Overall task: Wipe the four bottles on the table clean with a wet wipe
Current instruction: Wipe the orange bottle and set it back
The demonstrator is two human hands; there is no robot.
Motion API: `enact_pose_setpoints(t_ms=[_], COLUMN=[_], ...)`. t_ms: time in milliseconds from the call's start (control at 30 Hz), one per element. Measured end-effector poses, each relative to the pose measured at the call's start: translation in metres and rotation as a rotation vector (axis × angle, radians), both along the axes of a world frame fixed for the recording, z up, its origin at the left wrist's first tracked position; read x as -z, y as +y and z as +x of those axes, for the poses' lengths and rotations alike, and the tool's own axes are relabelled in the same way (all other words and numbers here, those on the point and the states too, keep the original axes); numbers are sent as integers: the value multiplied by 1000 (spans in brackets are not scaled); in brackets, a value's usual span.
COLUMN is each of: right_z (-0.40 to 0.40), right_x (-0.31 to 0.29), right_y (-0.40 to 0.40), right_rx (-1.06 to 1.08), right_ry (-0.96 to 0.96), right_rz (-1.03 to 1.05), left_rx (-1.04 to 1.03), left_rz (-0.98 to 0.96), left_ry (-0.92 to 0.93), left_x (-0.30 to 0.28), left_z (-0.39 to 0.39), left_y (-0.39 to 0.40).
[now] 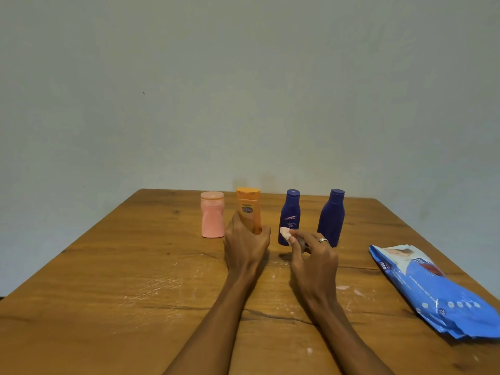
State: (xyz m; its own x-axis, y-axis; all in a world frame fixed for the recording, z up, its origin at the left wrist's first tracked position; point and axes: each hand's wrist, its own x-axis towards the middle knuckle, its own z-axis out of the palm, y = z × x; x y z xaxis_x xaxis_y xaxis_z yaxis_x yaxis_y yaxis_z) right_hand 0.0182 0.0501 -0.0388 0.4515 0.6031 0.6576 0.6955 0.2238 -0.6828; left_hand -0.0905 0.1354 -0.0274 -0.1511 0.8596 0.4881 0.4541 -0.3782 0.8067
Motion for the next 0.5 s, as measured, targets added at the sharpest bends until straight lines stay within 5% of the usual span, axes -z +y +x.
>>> enact_pose_setpoints(t_ms=[300,500], right_z=[-2,-5], right_x=[-3,-4], right_y=[-15,-37], right_rx=[-19,-34], right_ry=[21,14], right_rz=[52,59], left_rx=[291,626], left_rz=[-105,-456], left_ry=[-318,-561], left_x=[-2,-2], left_z=[-13,-19], left_y=[-53,-76])
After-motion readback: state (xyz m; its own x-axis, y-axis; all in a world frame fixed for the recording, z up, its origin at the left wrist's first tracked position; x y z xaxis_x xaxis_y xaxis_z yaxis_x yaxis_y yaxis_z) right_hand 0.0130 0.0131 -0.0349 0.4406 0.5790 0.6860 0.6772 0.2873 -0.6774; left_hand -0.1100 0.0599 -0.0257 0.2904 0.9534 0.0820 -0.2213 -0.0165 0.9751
